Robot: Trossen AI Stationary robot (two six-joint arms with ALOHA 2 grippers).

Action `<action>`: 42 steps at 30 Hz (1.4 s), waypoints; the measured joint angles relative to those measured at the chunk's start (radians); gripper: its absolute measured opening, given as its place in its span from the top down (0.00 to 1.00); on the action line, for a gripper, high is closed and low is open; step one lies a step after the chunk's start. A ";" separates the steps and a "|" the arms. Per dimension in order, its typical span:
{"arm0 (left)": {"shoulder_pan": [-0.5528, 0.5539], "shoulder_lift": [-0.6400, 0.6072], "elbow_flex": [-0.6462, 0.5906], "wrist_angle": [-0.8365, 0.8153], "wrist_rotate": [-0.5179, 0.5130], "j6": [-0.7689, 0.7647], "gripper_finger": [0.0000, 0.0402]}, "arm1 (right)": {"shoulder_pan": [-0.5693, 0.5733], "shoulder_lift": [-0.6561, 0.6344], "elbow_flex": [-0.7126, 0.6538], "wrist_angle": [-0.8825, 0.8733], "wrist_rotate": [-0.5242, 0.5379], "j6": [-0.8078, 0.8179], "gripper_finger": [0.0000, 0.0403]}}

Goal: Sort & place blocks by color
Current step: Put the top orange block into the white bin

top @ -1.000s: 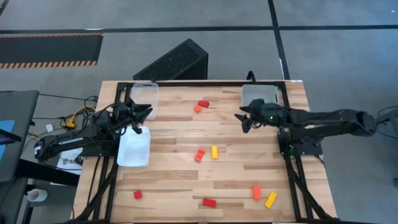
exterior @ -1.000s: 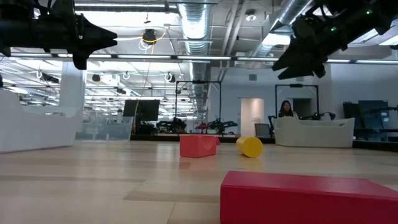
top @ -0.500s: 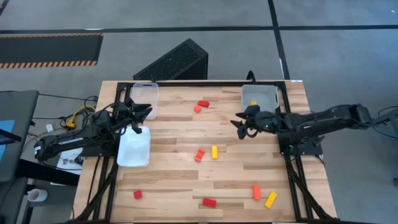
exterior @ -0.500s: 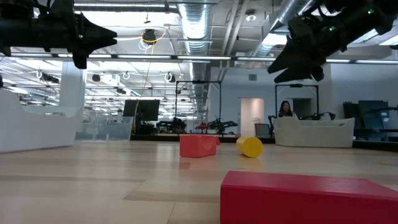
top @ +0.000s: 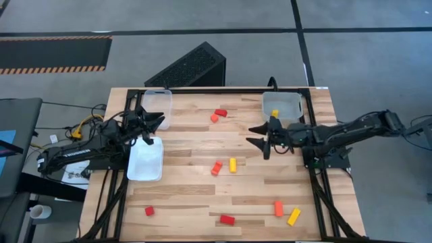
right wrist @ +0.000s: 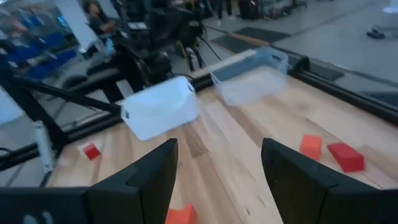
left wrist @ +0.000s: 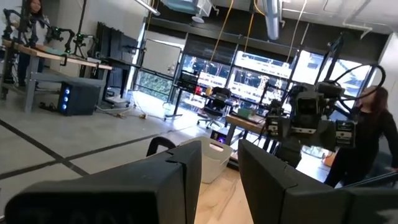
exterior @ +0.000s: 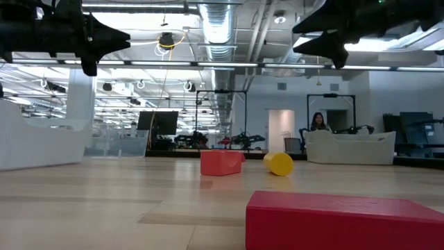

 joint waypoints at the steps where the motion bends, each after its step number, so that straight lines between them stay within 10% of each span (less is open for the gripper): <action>1: 0.000 0.000 0.000 0.005 0.005 0.006 0.77 | 0.003 0.000 -0.017 0.023 -0.003 -0.002 0.37; 22: 0.000 0.147 0.000 0.265 0.084 0.060 0.77 | 0.013 0.001 -0.167 0.276 -0.032 -0.028 0.38; 42: 0.000 0.855 0.398 0.118 0.139 0.198 0.77 | -0.010 0.002 -0.167 0.267 -0.080 -0.003 0.47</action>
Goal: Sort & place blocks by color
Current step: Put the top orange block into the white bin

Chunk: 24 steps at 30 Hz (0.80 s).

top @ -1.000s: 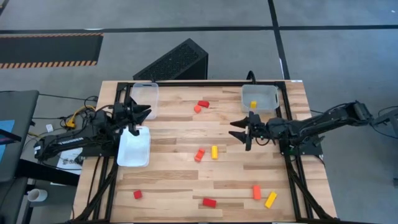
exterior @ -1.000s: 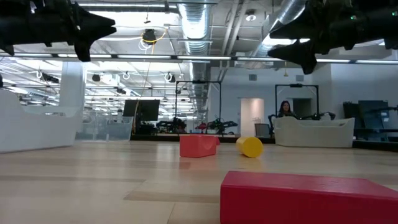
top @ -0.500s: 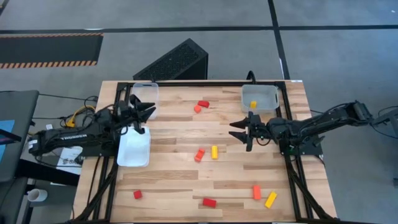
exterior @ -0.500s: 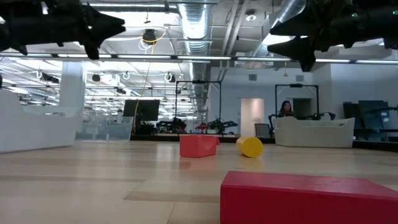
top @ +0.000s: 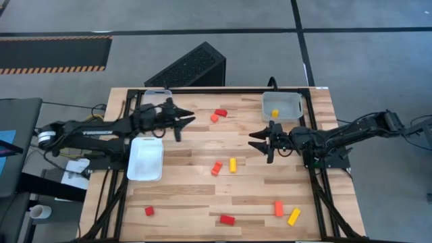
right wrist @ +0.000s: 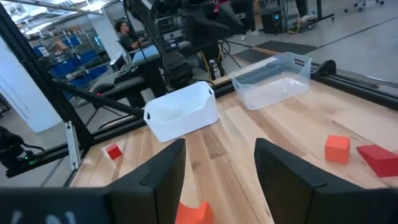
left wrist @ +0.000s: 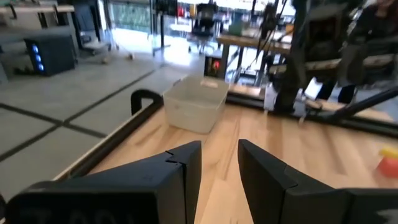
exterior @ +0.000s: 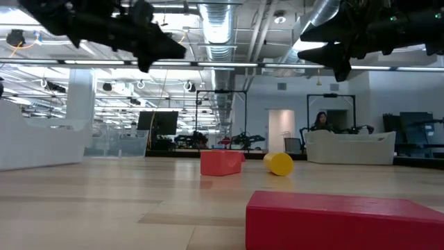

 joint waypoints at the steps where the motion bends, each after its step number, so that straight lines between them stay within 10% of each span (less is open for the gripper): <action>1: 0.000 0.035 0.019 -0.002 0.000 0.006 0.77 | 0.000 0.000 0.000 -0.002 0.000 0.000 0.47; 12: -0.010 0.365 0.209 -0.019 0.045 -0.004 0.72 | 0.000 0.000 0.000 -0.064 0.003 0.000 0.48; 24: 0.010 0.573 0.407 -0.221 -0.208 0.037 0.29 | -0.001 0.000 0.000 -0.109 0.006 -0.009 0.48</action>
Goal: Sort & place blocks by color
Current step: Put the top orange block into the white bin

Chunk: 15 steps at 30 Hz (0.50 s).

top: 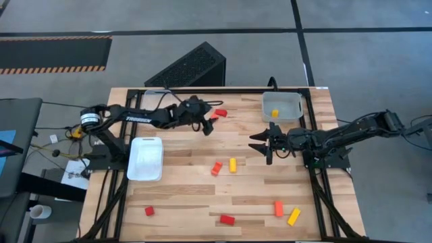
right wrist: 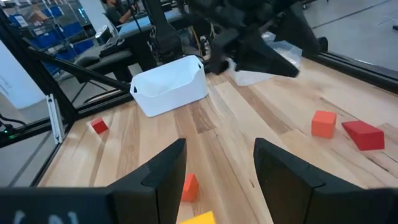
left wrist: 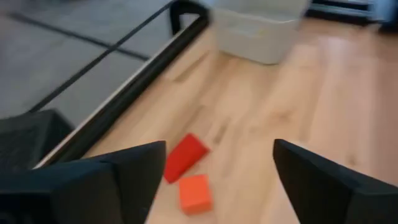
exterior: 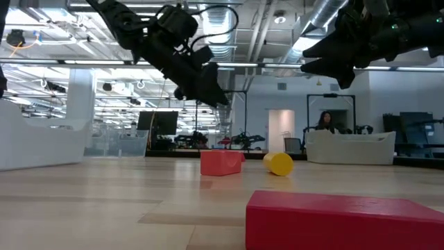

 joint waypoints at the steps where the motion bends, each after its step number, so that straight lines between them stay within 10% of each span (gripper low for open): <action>1: 0.006 0.012 0.015 -0.013 -0.003 -0.011 0.26 | 0.000 0.000 0.000 0.000 0.000 0.000 0.48; 15: 0.075 0.122 0.062 -0.085 0.109 -0.051 0.21 | -0.031 0.000 0.001 -0.019 0.000 0.000 0.48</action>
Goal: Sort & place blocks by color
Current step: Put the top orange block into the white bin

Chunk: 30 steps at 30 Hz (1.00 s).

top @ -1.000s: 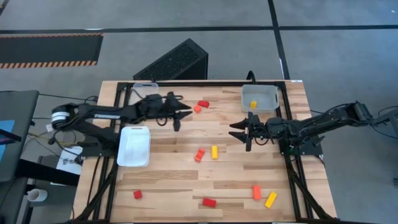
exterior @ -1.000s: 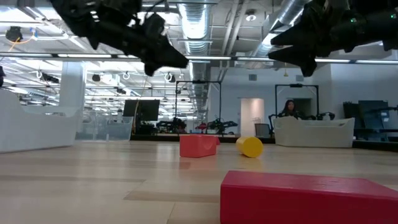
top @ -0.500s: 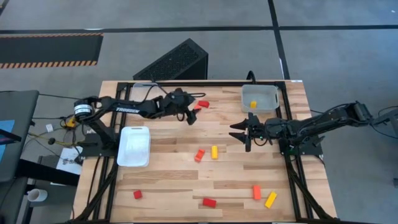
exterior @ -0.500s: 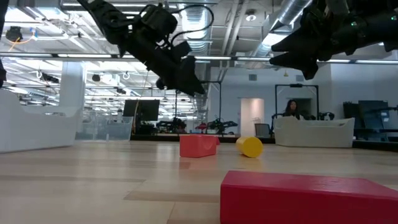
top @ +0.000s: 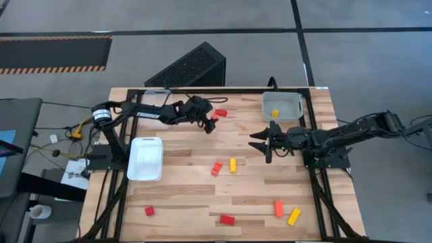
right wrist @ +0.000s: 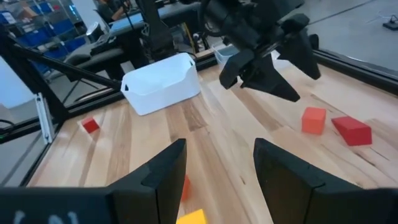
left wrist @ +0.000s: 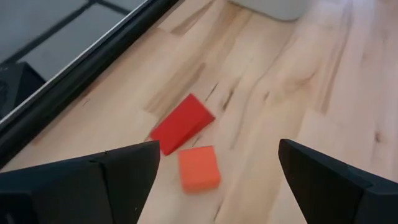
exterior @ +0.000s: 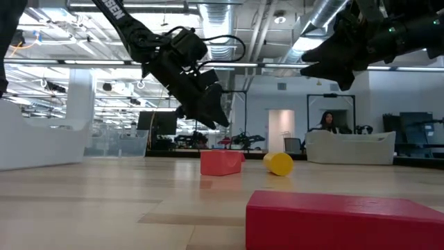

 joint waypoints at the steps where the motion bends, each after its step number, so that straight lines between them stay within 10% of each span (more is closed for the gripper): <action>1: 0.005 0.001 0.012 -0.024 0.000 0.001 0.21 | 0.000 0.000 0.000 0.001 0.000 0.000 0.48; 15: 0.023 0.004 0.230 -0.364 -0.013 0.122 0.21 | -0.001 0.000 0.000 0.005 0.004 0.000 0.48; 30: 0.045 0.302 0.515 -0.650 0.071 0.163 0.21 | -0.001 0.000 -0.001 0.023 0.000 0.008 0.48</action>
